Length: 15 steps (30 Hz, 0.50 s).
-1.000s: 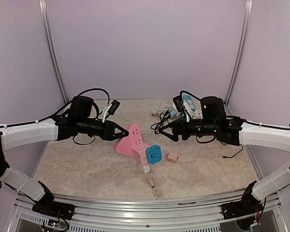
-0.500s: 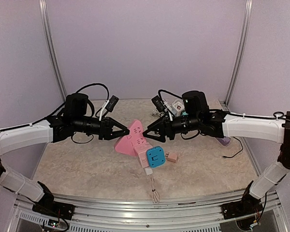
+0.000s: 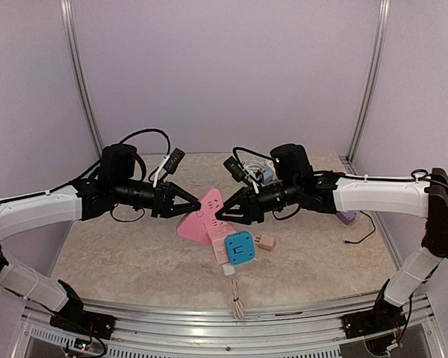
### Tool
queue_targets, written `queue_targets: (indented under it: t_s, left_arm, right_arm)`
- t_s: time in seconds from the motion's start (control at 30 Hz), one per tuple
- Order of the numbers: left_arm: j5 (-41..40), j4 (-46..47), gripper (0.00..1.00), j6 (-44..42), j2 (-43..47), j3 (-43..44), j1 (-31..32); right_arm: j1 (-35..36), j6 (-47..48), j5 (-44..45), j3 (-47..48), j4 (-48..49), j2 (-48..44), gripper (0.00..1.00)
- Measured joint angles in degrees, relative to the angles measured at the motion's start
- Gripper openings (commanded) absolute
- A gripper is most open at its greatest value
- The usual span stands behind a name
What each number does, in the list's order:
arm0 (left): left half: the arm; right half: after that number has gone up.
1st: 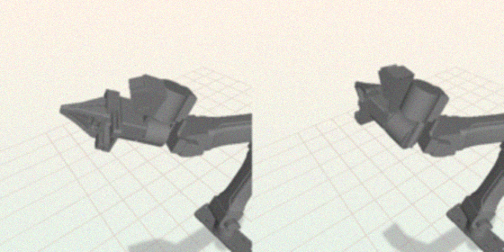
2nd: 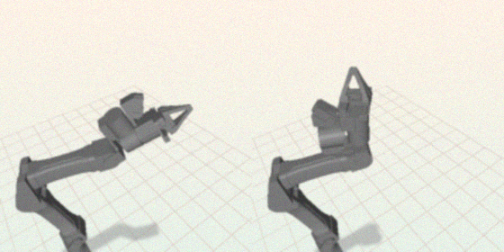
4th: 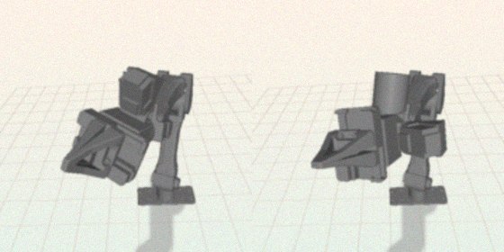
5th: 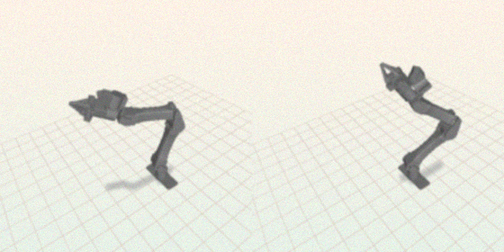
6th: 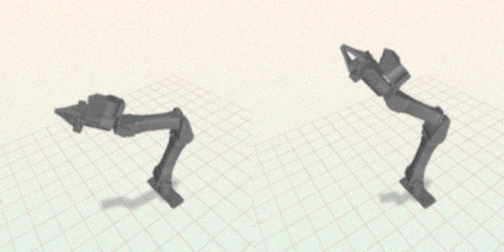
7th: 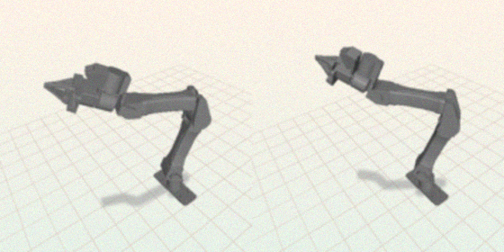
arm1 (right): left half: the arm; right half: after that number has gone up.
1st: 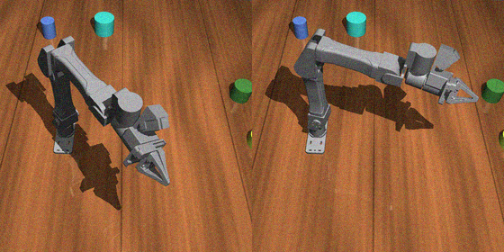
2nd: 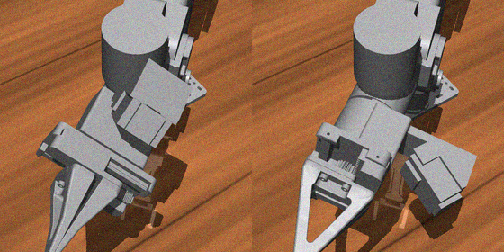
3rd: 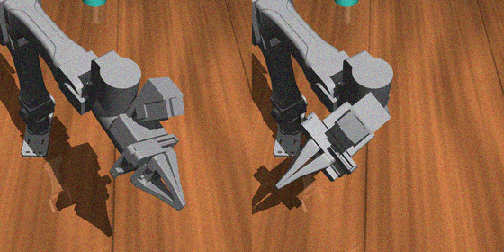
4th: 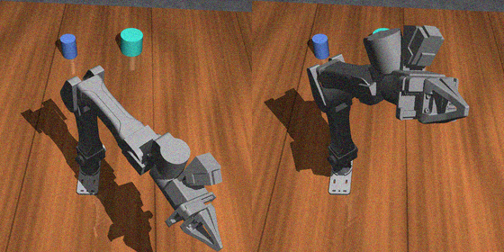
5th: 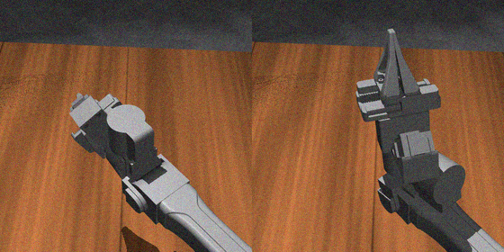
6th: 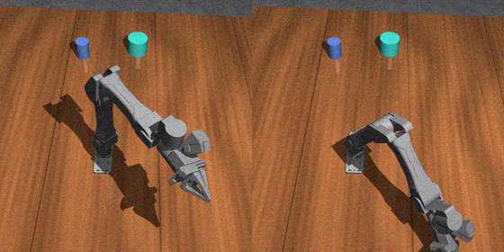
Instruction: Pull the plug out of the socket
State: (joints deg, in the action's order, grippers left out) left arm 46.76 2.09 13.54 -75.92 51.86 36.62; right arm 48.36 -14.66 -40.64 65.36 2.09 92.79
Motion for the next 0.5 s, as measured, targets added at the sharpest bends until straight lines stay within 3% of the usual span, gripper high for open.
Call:
queue_targets:
  t_s: [0.23,0.3,0.5]
  left_arm:
    - [2.38,-0.07,0.12,-0.31,0.22,0.0,-0.22]
    - [2.54,-0.13,0.17,-0.33,0.22,0.02,-0.22]
    - [2.78,-0.33,0.53,-0.31,0.17,0.04,-0.22]
  right_arm:
    - [-0.02,-0.07,-3.17,0.02,-0.24,0.02,0.01]
    - [-0.02,-0.15,-3.39,-0.04,-0.22,0.02,0.0]
    - [-0.02,-0.22,-3.76,-0.11,-0.17,0.02,0.0]
